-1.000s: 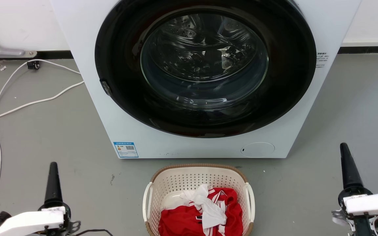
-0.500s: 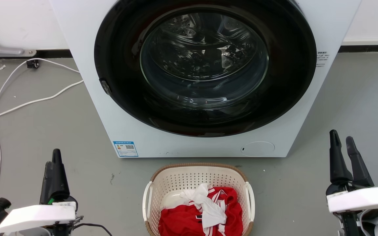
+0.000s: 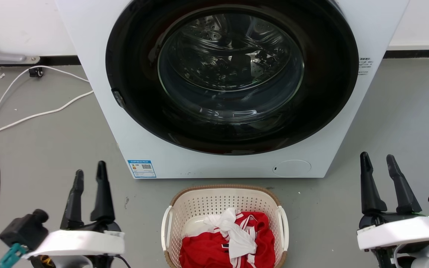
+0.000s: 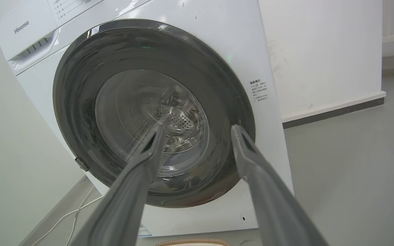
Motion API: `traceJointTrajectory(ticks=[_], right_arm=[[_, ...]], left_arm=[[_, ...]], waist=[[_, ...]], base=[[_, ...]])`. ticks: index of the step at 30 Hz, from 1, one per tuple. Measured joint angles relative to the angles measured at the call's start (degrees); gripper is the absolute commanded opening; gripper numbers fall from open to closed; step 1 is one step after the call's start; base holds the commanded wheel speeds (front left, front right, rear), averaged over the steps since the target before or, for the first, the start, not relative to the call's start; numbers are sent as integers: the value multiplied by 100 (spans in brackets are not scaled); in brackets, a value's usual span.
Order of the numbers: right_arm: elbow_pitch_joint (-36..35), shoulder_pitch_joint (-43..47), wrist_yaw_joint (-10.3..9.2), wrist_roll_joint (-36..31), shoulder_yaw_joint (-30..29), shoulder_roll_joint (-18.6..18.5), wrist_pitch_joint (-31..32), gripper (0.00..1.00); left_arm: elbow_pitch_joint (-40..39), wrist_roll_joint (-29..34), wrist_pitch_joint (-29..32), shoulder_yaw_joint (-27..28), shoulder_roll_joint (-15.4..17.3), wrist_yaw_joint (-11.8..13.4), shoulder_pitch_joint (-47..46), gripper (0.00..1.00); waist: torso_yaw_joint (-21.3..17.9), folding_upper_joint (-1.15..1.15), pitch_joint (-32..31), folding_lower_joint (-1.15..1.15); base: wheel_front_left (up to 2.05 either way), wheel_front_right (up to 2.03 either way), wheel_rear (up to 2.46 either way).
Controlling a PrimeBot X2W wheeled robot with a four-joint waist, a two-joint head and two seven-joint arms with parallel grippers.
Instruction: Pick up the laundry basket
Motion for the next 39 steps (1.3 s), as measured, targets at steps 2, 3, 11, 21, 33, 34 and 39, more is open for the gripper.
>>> traceJointTrajectory(ticks=[2, 3, 11, 21, 33, 34, 39], right_arm=[[1, 22, 0, -172, 8, 0, -25, 100], [7, 42, 0, -248, 5, 0, -33, 100], [130, 73, 0, -848, -34, -1, -156, 100], [358, 120, 1, -1408, -1, -1, -283, 100], [476, 171, 1, -2147, 32, -2, -436, 100], [477, 172, 1, -2215, 37, -2, -454, 100], [481, 192, 1, -2457, 58, -2, -505, 100]], left_arm=[[-52, 279, -42, -121, 1, 53, 19, 100], [-71, 411, -49, -182, 2, 87, 29, 100], [-213, 1443, -156, -681, 8, 202, 38, 100], [-97, 2194, -293, -1284, 267, 515, 80, 100], [207, 2685, -449, -1657, 448, 792, 105, 100], [226, 2719, -456, -1672, 454, 797, 109, 100], [315, 2939, -506, -1757, 481, 847, 126, 100]], waist=[[-5, 0, 2, 0], [-6, 0, 2, 0], [-15, 0, 8, 0], [-34, 0, 16, 0], [-27, 0, 0, 0], [-26, 0, 0, 0], [-14, 0, -9, 0]], base=[[0, 0, 0], [0, 0, 0], [0, 0, 0], [0, 0, 0], [0, 0, 0], [0, 0, 0], [0, 0, 0]])
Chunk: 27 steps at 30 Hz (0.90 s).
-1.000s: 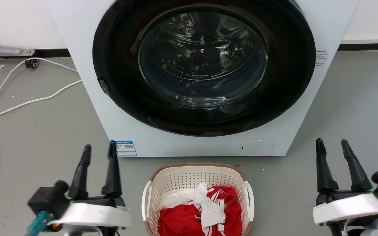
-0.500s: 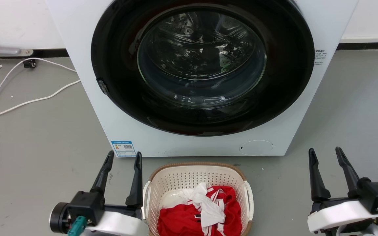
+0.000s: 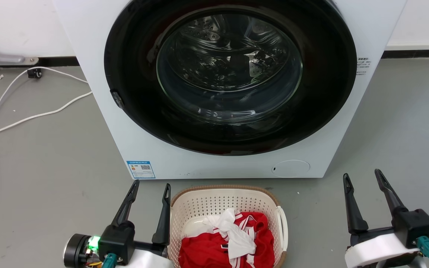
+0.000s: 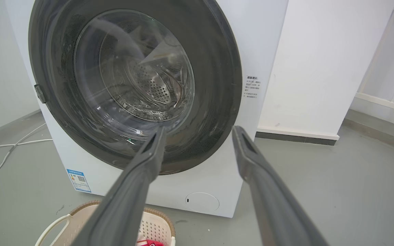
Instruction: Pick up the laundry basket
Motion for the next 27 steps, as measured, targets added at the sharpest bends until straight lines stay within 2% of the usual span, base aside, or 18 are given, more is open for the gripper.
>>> traceJointTrajectory(ticks=[6, 10, 19, 27], right_arm=[[0, 9, 1, -109, 34, -1, -71, 100], [93, 27, 0, 243, 35, -2, -110, 100], [268, 39, 0, 474, 55, -3, -171, 100], [347, 23, 0, 668, 4, -3, -171, 100]], left_arm=[[60, 94, -68, 18, -36, 32, 53, 100], [77, 116, -102, 151, -103, -148, 81, 100], [158, 270, -169, 497, -313, -506, 180, 100], [277, 232, -169, 701, -417, -682, 185, 100]], waist=[[0, 0, -10, 0], [-3, 0, -9, 0], [-27, 0, 19, 0], [-28, 0, 41, 0]], base=[[0, 0, 0], [0, 0, 0], [0, 0, 0], [0, 0, 0]])
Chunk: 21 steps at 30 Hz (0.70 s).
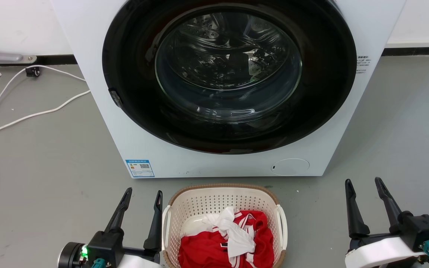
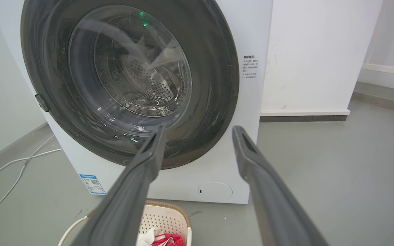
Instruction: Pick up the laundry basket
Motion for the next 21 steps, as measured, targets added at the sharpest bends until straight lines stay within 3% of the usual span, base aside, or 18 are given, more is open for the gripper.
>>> traceJointTrajectory(ticks=[21], right_arm=[[40, -47, 0, 90, 2, 0, 0, 100]], left_arm=[[100, -83, 0, 53, -35, -89, -3, 100]], waist=[[-3, 0, 103, 0]], base=[[0, 0, 0]])
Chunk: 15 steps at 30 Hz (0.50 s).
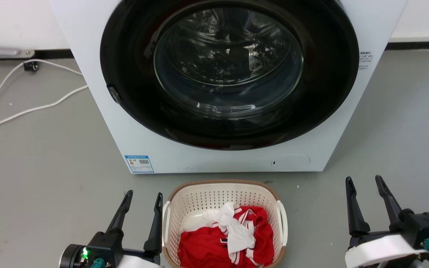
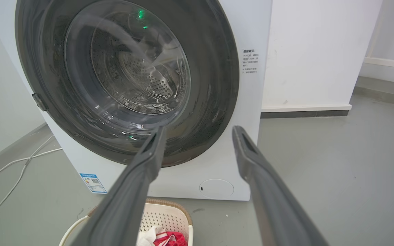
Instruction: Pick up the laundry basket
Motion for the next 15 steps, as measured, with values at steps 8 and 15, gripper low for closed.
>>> traceJointTrajectory(ticks=[8, 15], right_arm=[[154, -361, 0, -74, 26, -1, 0, 100], [677, -1037, 1, -277, 142, -2, -1, 100]], left_arm=[[394, -57, 0, 133, -2, -103, -325, 100], [1047, -125, -1, 380, 4, -232, -1094, 100]], waist=[[-37, 0, 506, 0], [-77, 0, 1337, 1]], base=[[0, 0, 0], [0, 0, 0]])
